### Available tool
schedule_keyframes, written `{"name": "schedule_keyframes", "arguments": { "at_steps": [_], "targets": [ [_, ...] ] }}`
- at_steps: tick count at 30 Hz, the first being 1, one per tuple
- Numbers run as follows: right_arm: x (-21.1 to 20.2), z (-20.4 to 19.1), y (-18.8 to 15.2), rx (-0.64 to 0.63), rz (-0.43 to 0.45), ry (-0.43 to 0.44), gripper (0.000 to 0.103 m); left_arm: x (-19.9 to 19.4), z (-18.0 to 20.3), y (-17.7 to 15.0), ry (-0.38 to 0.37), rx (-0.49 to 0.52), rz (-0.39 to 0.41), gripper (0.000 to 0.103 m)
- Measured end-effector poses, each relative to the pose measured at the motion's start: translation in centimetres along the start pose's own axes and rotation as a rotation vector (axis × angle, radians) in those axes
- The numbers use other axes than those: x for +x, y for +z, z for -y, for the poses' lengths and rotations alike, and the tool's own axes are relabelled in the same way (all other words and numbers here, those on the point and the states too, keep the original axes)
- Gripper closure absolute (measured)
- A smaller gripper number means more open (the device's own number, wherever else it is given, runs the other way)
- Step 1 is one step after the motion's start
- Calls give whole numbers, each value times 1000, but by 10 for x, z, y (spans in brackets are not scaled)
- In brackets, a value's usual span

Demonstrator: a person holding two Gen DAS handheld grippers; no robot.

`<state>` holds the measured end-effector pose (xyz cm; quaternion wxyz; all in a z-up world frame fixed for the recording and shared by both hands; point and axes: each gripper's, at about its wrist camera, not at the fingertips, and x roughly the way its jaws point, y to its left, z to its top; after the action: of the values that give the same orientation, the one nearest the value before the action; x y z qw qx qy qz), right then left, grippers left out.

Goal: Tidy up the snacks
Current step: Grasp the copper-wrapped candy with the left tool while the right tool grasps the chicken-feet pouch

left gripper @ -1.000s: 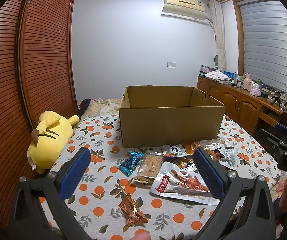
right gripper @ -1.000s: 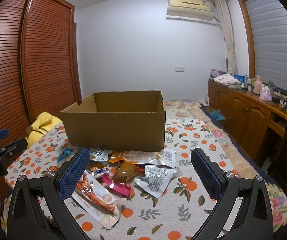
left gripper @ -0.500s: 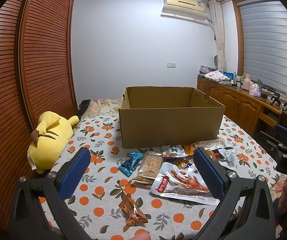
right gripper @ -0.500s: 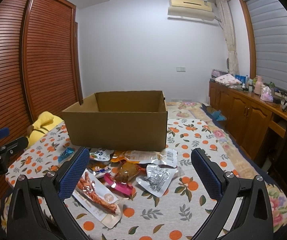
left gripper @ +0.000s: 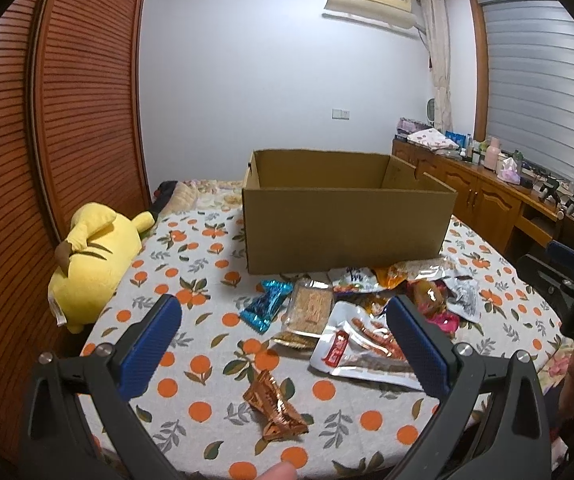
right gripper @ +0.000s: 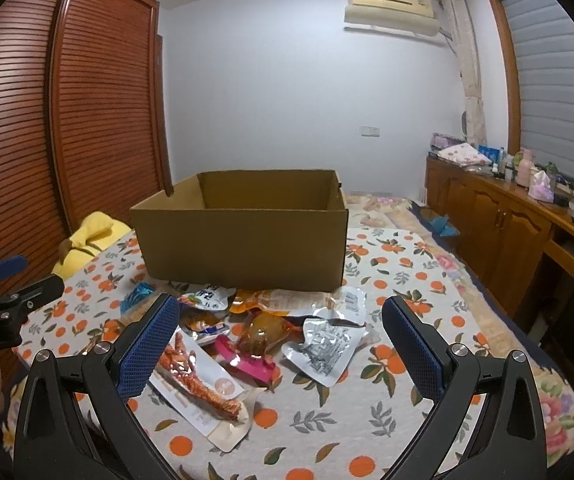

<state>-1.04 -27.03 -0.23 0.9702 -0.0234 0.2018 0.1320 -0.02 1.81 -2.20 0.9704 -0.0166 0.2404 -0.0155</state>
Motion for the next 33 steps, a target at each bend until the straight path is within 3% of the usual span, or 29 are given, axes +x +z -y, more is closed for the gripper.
{"name": "schedule_keyframes", "arguments": {
  "at_steps": [5, 16, 21, 28, 33],
  "targets": [
    [6, -5, -3, -15, -20, 30, 0, 8, -9, -8, -12, -3, -50, 0],
    [26, -22, -13, -80, -94, 150, 3, 46, -25, -43, -61, -34, -250, 5],
    [38, -30, -20, -110, -146, 221, 6, 54, -25, -50, -102, -49, -289, 15],
    [67, -42, -29, -174, -267, 335, 22, 64, -31, -57, -149, -95, -348, 33],
    [84, -51, -36, -230, -337, 382, 24, 67, -33, -61, -162, -101, -365, 45]
  ]
}}
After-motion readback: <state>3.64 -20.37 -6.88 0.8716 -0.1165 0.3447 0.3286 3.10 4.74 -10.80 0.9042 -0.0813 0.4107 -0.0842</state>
